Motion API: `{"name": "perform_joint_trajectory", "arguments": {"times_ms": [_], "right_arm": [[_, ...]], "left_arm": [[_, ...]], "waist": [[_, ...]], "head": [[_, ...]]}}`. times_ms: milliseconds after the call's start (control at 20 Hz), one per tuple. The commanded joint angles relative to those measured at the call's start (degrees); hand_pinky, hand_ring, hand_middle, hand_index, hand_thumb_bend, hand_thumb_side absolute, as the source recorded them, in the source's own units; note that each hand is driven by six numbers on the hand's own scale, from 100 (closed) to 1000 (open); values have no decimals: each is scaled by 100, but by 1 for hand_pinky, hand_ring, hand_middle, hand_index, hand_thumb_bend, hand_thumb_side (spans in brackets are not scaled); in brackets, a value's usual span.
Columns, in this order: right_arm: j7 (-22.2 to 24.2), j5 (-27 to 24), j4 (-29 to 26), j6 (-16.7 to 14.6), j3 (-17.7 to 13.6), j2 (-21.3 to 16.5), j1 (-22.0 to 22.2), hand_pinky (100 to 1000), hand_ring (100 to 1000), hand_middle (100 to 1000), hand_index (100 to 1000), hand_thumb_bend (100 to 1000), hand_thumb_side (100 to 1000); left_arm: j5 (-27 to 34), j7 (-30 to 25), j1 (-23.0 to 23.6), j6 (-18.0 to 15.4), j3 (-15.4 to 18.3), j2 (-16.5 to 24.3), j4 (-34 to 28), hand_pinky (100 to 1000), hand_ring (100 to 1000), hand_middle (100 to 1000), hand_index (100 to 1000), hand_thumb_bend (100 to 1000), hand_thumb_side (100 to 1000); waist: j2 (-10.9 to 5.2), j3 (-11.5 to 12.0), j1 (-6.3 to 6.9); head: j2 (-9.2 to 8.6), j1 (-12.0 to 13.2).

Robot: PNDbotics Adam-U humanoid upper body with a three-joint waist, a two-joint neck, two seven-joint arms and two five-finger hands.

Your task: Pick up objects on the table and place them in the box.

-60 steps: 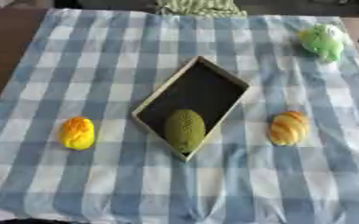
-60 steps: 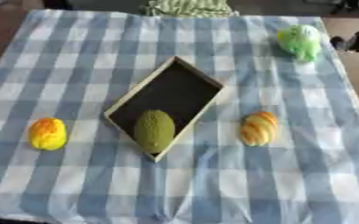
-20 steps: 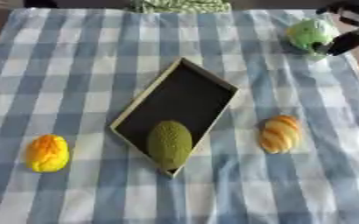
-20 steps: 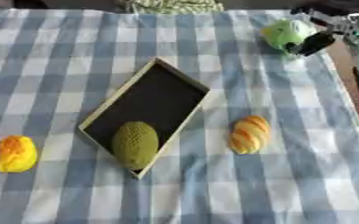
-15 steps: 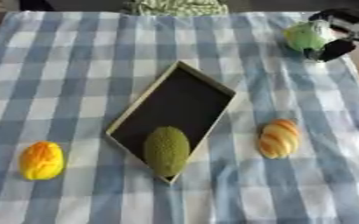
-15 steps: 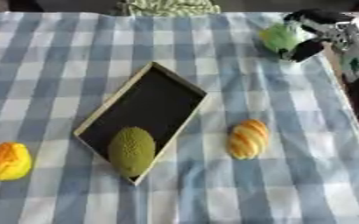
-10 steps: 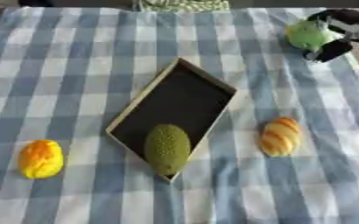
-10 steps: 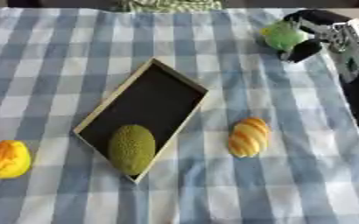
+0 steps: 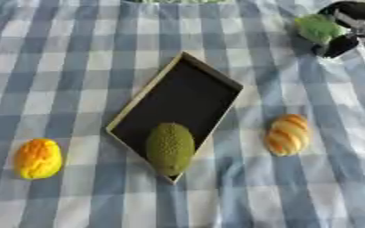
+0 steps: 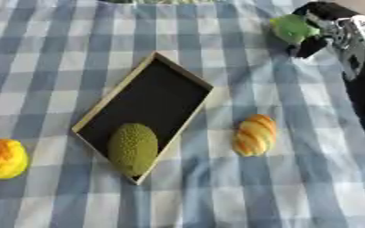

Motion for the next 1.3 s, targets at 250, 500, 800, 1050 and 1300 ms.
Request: {"name": "perform_joint_trajectory", "arguments": {"times_ms": [250, 500, 800, 1050, 1300], "right_arm": [[-208, -428, -159, 35, 39, -127, -104, 911, 884, 822, 861, 100, 100], [-12, -608, -199, 49, 46, -160, -134, 908, 876, 809, 850, 100, 100], [-541, -622, -614, 181, 102, -278, -51, 904, 790, 670, 729, 100, 100], [-970, -1119, -2188, 8, 471, -768, 507, 909, 755, 627, 695, 100, 100], [-798, -1809, -4232, -30, 816, -1235, 1215, 911, 755, 633, 697, 100, 100]], "left_arm": [[31, -9, -51, 10, 62, 201, -74, 797, 881, 828, 894, 384, 781], [42, -23, -52, 13, 64, 196, -31, 797, 881, 828, 894, 382, 781], [34, -34, -60, 9, 46, 188, -36, 797, 881, 828, 893, 378, 781], [42, -31, 16, 5, 56, 255, -138, 797, 881, 828, 891, 376, 781], [66, -40, 17, 23, 37, 239, -170, 796, 882, 828, 890, 375, 781]], "waist": [[-41, -17, 21], [-64, -49, 10], [-125, -139, 22], [-178, -224, 32], [-241, -287, 19]], "head": [[55, 35], [80, 46], [132, 72], [181, 153], [226, 217]]}}
